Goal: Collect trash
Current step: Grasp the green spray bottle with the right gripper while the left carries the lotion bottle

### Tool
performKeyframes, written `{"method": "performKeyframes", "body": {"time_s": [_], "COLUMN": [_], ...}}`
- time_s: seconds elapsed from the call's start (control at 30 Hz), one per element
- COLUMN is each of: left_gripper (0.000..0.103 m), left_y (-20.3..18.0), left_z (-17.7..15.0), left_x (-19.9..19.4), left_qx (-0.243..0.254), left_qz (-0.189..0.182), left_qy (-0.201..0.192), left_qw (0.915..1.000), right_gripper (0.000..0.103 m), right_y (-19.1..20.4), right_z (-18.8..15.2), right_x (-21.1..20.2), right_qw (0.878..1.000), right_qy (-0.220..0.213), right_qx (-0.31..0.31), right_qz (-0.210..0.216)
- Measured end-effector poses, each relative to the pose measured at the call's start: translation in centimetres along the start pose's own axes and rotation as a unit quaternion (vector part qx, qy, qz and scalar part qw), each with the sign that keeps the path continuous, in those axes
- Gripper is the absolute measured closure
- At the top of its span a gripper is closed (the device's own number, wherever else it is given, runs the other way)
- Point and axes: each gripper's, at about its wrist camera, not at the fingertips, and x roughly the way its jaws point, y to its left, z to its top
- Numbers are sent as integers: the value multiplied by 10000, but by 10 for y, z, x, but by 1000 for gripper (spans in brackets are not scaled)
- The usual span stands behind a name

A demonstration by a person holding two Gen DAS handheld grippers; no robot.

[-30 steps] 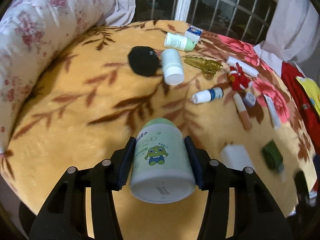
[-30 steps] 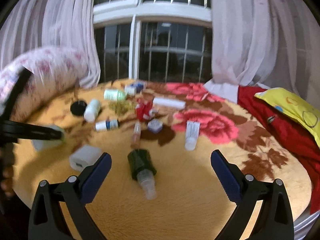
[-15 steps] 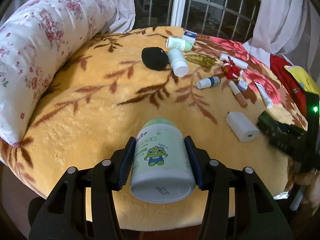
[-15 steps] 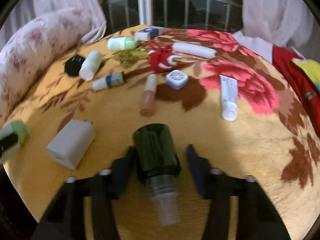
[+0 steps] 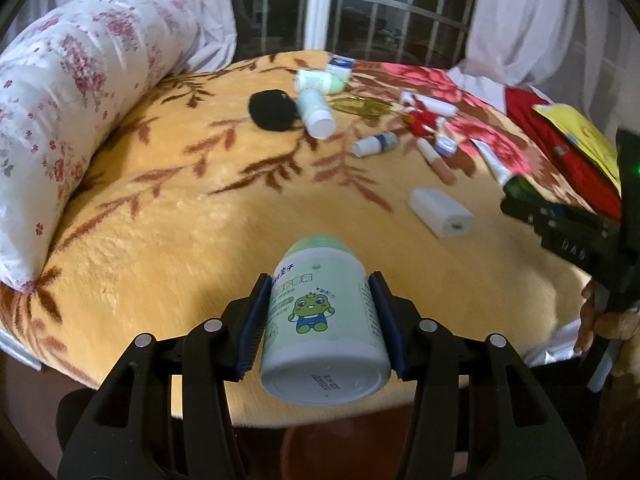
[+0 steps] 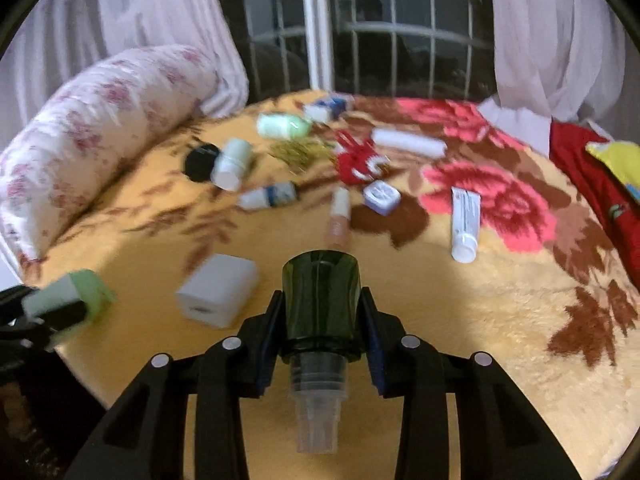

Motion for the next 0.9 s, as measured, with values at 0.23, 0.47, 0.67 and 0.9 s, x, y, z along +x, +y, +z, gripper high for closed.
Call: {"method": "performKeyframes", "body": {"time_s": [0.23,0.47,0.67,0.9], "left_gripper": [54,54,54,36], "left_y": [-16,-27,-32,-30], "left_z": [-40,-95,-131,-141], "left_x": [-25,-18,14,37], "left_qx": [677,1212,1245,1168], "left_qz": [-342,-797,-1018,-846], "left_qy": [333,1381,2206,2585], "left_qw": [9966,9797,9620,9552], "right_gripper": [66,66,66,39], "right_y": [41,77,100,111], "right_z": [-25,-93,-150,-177], "right_x": [-53,-61,-19,13], "right_qw": [9971,9846,9675,9531], "right_qy": [-39,934,1962,2619], "right_qx": [-420,-585,-589,-604], "right_qz": [634,1355,1482,1388]}}
